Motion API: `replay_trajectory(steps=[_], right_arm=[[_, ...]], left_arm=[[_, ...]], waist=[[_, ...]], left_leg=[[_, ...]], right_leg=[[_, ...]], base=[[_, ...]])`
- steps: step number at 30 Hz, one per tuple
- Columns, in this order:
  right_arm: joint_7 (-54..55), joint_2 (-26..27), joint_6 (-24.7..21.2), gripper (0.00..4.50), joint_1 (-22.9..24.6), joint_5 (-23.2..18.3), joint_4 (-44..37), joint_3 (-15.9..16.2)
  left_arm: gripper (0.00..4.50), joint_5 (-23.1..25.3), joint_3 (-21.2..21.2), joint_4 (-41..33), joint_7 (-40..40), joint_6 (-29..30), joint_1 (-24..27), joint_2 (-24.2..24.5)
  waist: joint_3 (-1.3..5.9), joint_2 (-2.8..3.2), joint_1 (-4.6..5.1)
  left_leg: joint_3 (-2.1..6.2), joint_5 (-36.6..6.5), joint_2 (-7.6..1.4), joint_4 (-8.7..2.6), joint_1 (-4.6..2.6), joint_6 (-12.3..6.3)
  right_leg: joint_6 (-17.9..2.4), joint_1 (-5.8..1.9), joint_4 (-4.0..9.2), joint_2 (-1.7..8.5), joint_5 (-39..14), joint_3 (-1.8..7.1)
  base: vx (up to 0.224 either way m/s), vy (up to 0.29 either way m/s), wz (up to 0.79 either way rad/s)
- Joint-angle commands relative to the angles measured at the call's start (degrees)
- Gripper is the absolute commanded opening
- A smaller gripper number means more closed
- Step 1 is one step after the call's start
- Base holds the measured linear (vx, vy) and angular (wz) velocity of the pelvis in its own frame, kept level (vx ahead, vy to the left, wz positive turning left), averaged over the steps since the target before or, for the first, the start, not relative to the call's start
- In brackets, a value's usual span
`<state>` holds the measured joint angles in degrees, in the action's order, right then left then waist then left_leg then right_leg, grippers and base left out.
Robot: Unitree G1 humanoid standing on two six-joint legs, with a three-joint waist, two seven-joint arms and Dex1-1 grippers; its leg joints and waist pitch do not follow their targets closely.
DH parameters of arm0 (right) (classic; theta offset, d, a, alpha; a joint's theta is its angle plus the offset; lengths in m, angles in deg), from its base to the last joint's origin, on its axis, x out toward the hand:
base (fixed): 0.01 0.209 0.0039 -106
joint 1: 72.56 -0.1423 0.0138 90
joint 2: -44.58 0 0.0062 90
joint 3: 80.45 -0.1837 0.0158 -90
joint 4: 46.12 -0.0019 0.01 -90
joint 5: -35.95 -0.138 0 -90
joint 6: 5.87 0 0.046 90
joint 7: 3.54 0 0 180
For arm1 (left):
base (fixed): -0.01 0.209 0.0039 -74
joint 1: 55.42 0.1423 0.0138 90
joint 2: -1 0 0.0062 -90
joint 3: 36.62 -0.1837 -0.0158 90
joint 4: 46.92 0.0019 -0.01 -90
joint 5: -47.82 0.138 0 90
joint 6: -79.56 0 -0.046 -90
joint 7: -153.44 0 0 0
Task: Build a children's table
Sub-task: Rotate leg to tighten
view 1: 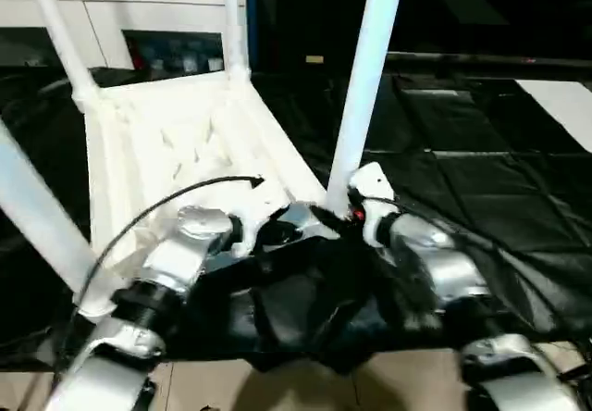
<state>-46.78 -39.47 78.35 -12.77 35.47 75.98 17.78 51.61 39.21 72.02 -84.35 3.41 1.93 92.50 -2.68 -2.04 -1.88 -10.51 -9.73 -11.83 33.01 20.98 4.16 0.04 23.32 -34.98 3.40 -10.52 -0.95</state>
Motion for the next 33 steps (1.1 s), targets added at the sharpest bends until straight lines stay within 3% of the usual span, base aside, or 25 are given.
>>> replay_trajectory(steps=[1,9,14,17,20,24,33], right_arm=[[-6.98,0.04,0.76,3.27,1.33,-0.94,-1.52,4.63],[-15.75,-6.39,1.85,3.27,2.18,-2.26,-3.83,4.43],[-20.69,-8.14,0.82,3.27,2.9,-3.49,-5.17,5.05],[-21.37,-8.12,0.76,3.03,3.02,-4.15,-5.21,5.26],[-22.55,-7.77,0.29,2.77,3.19,-5.16,-5.56,5.35],[-23.28,-7.78,0.09,2.7,3.5,-5.21,-6.23,5.37],[-24.1,-8.23,-0.18,2.68,4.22,-5.72,-7.09,5.86]], left_arm=[[0.0,-2.59,-1.17,-1.8,-3.39,-2.73,0.13,-0.39],[0.0,-5.49,-1.85,-4.97,-14.06,-4.07,2.15,4.97],[0.0,-6.02,-1.96,-5.81,-17.84,-4.06,3.25,7.66],[0.0,-6.42,-1.93,-6.34,-18.39,-3.84,3.52,8.21],[0.0,-6.67,-1.91,-6.61,-18.72,-3.7,3.69,8.34],[0.0,-6.87,-2.01,-6.89,-18.98,-3.52,3.84,8.49],[0.0,-6.69,-2.21,-7.12,-18.85,-3.22,4.18,8.53]], waist=[[3.26,-0.01,-0.26],[3.41,0.23,-0.23],[3.19,-0.04,-0.55],[3.09,-0.09,-0.59],[3.15,-0.03,-0.63],[3.26,-0.07,-0.78],[3.27,-0.1,-1.13]], left_leg=[[0.3,-15.55,-1.02,-3.63,-0.35,-1.04],[0.02,-12.16,-1.17,-3.44,-0.56,-2.11],[-0.03,-13.85,-1.25,-3.57,-0.66,-1.66],[0.06,-15.03,-1.29,-3.66,-0.76,-0.74],[0.09,-14.76,-1.3,-3.64,-0.75,-0.61],[0.01,-12.86,-1.22,-3.49,-0.69,-1.04],[-0.04,-12.69,-1.22,-3.43,-0.76,-1.01]], right_leg=[[-10.02,-2.08,4.77,3.3,-15.0,1.71],[-13.85,-2.4,3.83,3.03,-6.41,1.54],[-13.2,-2.39,4.09,3.18,-9.87,1.62],[-12.72,-2.25,4.24,3.25,-12.39,1.65],[-12.68,-2.24,4.13,3.23,-11.98,1.65],[-13.3,-2.4,3.81,3.16,-8.84,1.61],[-13.22,-2.43,3.79,3.19,-9.08,1.62]], base=[[0.0,0.0,0.0],[0.0,0.0,0.0],[0.0,0.0,0.0],[0.0,0.0,0.0],[0.0,0.0,0.0],[0.0,0.0,0.0],[0.0,0.0,0.0]])
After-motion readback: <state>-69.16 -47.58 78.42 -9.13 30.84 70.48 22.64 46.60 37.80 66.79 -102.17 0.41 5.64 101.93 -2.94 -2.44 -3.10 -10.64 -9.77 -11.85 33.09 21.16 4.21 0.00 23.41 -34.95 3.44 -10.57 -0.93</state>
